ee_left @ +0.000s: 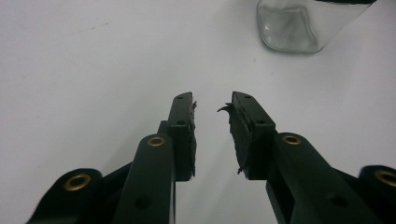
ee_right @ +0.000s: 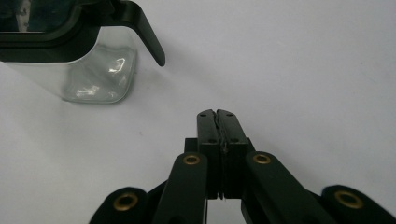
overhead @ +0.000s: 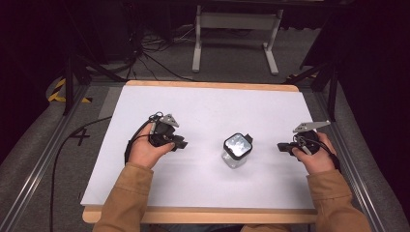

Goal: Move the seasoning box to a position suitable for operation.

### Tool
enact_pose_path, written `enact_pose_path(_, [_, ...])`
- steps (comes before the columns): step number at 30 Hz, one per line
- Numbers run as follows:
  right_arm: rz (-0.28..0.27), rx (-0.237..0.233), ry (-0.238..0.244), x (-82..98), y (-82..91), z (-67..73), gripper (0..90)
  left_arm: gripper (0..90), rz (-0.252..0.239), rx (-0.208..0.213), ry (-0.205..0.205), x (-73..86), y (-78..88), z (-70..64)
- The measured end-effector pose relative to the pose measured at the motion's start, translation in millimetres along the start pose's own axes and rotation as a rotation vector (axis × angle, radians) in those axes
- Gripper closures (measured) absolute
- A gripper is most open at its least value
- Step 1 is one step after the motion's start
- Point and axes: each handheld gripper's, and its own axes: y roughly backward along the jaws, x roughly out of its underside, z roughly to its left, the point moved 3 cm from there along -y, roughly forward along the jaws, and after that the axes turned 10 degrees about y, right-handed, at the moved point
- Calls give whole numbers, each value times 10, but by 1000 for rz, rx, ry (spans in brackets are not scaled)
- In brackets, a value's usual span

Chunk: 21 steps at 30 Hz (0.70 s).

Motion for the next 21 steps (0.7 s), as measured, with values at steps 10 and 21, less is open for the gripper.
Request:
enact_pose_path(10, [-10,-1,19,22,42,52,900,767,-51,-22,-4,-109,15,-99])
enact_pose_path(21, [-16,14,6,122,135,78,900,777,-84,33,-6,-305,-133,-226])
